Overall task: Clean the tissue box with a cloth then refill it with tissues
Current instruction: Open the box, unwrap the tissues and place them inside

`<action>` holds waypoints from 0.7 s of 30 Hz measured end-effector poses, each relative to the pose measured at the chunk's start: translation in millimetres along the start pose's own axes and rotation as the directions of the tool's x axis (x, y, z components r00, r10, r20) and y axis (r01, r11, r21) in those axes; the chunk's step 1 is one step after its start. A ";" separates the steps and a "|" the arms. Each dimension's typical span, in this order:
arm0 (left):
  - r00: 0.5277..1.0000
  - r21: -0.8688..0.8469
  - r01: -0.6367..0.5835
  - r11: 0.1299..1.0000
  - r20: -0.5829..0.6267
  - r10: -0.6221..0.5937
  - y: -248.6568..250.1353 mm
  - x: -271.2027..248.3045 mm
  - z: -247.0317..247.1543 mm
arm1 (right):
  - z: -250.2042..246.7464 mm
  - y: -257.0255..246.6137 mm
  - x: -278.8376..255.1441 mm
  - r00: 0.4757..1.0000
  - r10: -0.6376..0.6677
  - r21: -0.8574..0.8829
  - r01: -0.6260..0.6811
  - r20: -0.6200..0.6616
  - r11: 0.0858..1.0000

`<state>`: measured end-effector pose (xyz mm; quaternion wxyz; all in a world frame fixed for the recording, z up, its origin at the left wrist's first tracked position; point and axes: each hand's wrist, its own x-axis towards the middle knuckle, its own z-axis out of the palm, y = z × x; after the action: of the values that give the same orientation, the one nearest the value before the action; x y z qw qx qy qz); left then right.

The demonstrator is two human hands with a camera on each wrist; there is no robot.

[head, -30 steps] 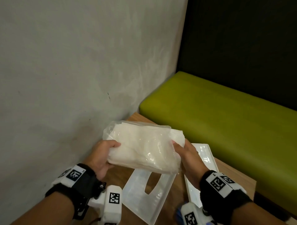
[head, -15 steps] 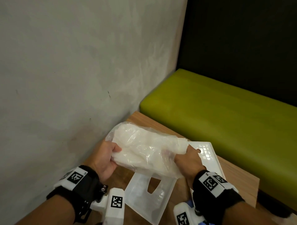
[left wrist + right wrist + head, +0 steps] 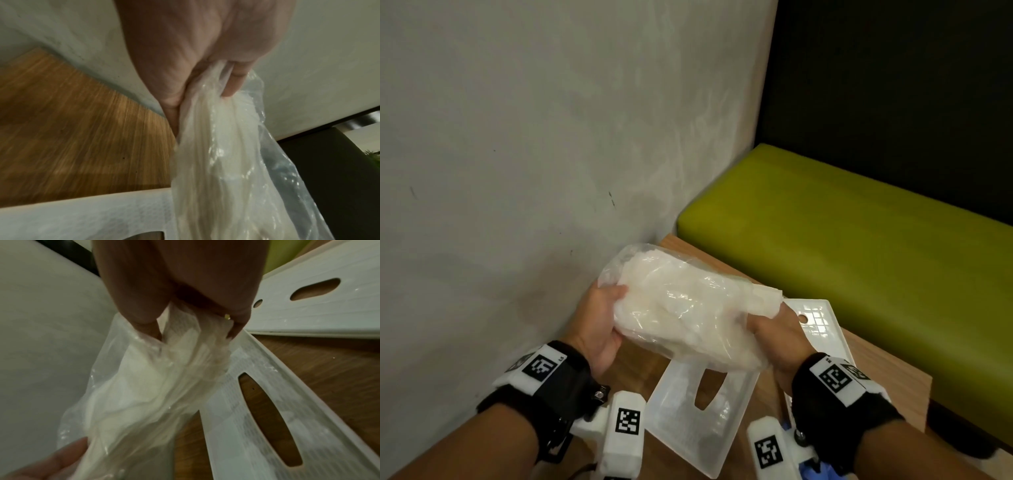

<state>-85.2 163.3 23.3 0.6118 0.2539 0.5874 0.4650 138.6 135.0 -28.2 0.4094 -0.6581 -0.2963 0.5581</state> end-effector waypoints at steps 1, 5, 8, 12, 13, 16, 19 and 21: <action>0.999 0.031 -0.021 0.999 -0.037 0.022 -0.6 2.9 -3.2 | -0.6 -2.3 -1.8 1.000 -0.006 0.023 0.006 0.001 1.000; 0.992 0.129 -0.030 0.991 -0.114 0.044 -0.9 11.3 -14.6 | -4.2 -9.0 -6.8 1.000 -0.023 0.091 0.022 0.011 0.996; 0.978 0.164 -0.023 0.986 -0.201 0.056 -2.4 18.7 -21.4 | -8.1 -13.9 -9.8 0.999 -0.053 0.092 0.053 0.007 0.994; 0.954 0.206 0.040 0.978 -0.300 0.024 -5.4 25.0 -29.6 | -14.2 -14.6 -8.3 0.996 -0.092 0.077 0.092 -0.010 0.993; 0.950 0.208 0.057 0.976 -0.314 0.011 -7.7 26.4 -32.0 | -15.7 -13.9 -8.5 0.995 -0.099 0.084 0.099 -0.001 0.992; 0.934 0.210 0.112 0.971 -0.357 -0.030 -19.4 34.4 -37.9 | -18.5 -12.5 -10.7 0.993 -0.117 0.112 0.113 0.026 0.987; 0.912 0.236 0.162 0.958 -0.405 -0.055 -31.9 45.3 -45.4 | -19.5 -8.9 -9.6 0.991 -0.126 0.131 0.119 0.044 0.984; 0.882 0.258 0.187 0.948 -0.469 -0.047 -31.7 43.2 -43.8 | -21.0 -7.5 -8.8 0.991 -0.122 0.149 0.113 0.051 0.982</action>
<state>-123.7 176.6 -32.7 0.4387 0.1898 0.7918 0.3802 157.9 126.8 -16.5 0.4795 -0.5909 -0.3050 0.5726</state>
